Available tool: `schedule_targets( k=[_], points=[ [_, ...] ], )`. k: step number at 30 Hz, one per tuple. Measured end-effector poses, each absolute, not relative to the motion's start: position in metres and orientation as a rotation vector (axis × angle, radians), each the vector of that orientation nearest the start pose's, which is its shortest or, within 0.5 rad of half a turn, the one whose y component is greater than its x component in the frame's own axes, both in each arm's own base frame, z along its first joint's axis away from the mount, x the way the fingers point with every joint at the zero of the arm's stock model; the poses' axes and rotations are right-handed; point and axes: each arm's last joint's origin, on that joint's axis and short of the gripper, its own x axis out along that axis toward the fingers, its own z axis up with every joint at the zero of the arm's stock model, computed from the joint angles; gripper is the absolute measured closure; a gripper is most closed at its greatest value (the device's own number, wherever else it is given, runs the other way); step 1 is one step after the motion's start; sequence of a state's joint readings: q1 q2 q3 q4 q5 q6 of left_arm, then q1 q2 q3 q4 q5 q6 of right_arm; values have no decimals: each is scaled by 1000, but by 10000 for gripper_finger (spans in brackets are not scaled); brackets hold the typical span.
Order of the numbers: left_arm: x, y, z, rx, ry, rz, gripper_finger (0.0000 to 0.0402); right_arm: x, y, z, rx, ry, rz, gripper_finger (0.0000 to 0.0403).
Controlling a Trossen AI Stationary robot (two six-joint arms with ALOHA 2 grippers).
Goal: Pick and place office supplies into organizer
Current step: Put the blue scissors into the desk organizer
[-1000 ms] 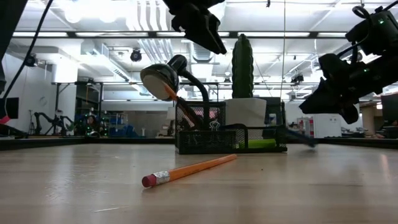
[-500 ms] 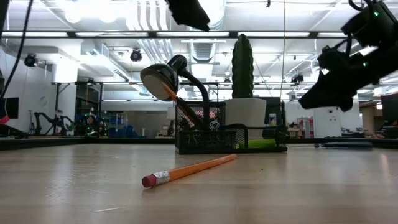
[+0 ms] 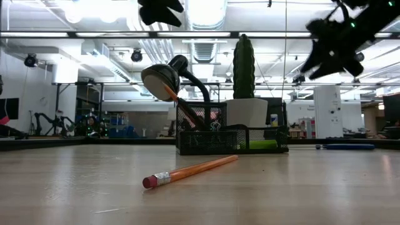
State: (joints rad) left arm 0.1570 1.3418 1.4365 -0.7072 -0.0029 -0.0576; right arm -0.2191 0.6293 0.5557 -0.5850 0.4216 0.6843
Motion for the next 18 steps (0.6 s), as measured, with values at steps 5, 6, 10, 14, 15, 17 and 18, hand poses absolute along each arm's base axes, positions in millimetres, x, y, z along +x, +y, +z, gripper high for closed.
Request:
schedule_targets(
  k=[5, 6, 10, 14, 15, 17, 18],
  points=[
    [258, 41, 376, -149, 552, 188, 167, 131, -46, 266, 653, 425, -865, 243],
    [256, 40, 373, -163, 538, 192, 167, 133, -47, 271, 667, 438, -869, 243],
    [246, 39, 360, -214, 546, 207, 167, 144, -53, 281, 699, 588, -863, 235],
    [240, 38, 350, -242, 564, 216, 167, 152, -62, 279, 667, 877, -835, 218],
    [240, 38, 349, -243, 565, 216, 167, 154, -65, 279, 648, 943, -814, 214],
    [239, 38, 351, -241, 555, 214, 167, 158, -70, 277, 602, 1078, -754, 210],
    [239, 38, 351, -241, 550, 214, 167, 161, -73, 276, 581, 1130, -717, 210]
  ],
)
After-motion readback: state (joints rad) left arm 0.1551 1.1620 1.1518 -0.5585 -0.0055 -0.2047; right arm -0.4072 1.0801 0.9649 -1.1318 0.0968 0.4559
